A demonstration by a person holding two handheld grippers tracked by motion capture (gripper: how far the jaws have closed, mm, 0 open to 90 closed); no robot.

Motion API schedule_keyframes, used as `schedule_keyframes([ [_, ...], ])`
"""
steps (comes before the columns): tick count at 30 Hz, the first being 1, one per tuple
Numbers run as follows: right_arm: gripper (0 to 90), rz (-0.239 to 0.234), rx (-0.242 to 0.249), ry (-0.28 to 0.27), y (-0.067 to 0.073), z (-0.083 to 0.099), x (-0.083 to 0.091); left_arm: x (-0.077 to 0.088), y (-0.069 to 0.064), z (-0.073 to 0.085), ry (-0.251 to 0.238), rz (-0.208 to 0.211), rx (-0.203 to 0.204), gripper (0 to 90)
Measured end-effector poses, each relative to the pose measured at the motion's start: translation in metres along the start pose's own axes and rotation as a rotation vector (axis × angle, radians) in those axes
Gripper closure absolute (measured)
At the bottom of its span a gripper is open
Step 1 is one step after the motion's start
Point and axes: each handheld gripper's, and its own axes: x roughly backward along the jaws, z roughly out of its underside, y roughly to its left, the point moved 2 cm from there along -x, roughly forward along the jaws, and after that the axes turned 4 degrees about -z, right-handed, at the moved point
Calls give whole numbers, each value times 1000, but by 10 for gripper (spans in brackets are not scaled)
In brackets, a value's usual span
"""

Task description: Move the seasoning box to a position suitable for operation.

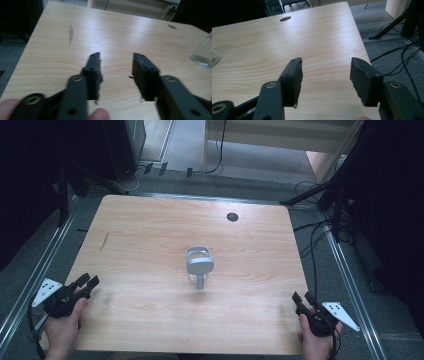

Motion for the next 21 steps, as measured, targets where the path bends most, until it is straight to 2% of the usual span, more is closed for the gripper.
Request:
schedule_keyframes([
  [1, 619, -10, -3, -1, 0, 0, 1, 0, -2, -1, 10, -6, -16, 721],
  [2, 619, -10, -3, -1, 0, 0, 1, 1, -4, -2, 18, -4, -21, 721],
  [3, 698, 8, 32, 3, 4, 0, 3, 2, -9, -5, 39, 10, -35, 801],
  [4, 740, 14, 43, 7, 6, -1, 3, 2, -9, -5, 39, 10, -35, 821],
  [5, 782, 12, 55, 14, 8, -2, 4, 3, -12, -8, 47, 37, -16, 841],
  [6, 834, 12, 51, 21, 11, -4, 4, 3, -12, -8, 47, 37, -16, 860],
  [7, 863, -2, 43, 22, 14, -6, 4, 3, -19, -11, 54, 57, -5, 879],
  [8, 897, -24, 38, 22, 18, -8, 4, 2, -24, -13, 56, 64, -17, 895],
  [11, 900, -77, 73, 27, 37, -15, 0, -3, -44, -18, 67, 106, -36, 900],
  [12, 900, -97, 87, 29, 45, -18, -1, -3, -44, -18, 67, 106, -36, 900],
  [13, 900, -120, 92, 35, 54, -20, -3, -9, -60, -20, 79, 148, -56, 900],
  [14, 900, -120, 92, 35, 54, -20, -3, -9, -60, -20, 79, 148, -56, 900],
  [16, 900, -176, 112, 47, 75, -23, -8, -16, -77, -21, 98, 184, -84, 900],
  [17, 900, -227, 129, 61, 94, -25, -13, -25, -92, -22, 109, 217, -96, 900],
  [18, 900, -255, 141, 68, 105, -25, -16, -30, -100, -23, 116, 228, -96, 900],
  [19, 900, -283, 152, 76, 116, -25, -19, -30, -100, -23, 116, 228, -96, 900],
  [20, 900, -309, 160, 84, 127, -25, -23, -40, -115, -25, 125, 250, -104, 900],
  [21, 900, -309, 160, 84, 127, -25, -23, -40, -115, -25, 125, 250, -104, 900],
])
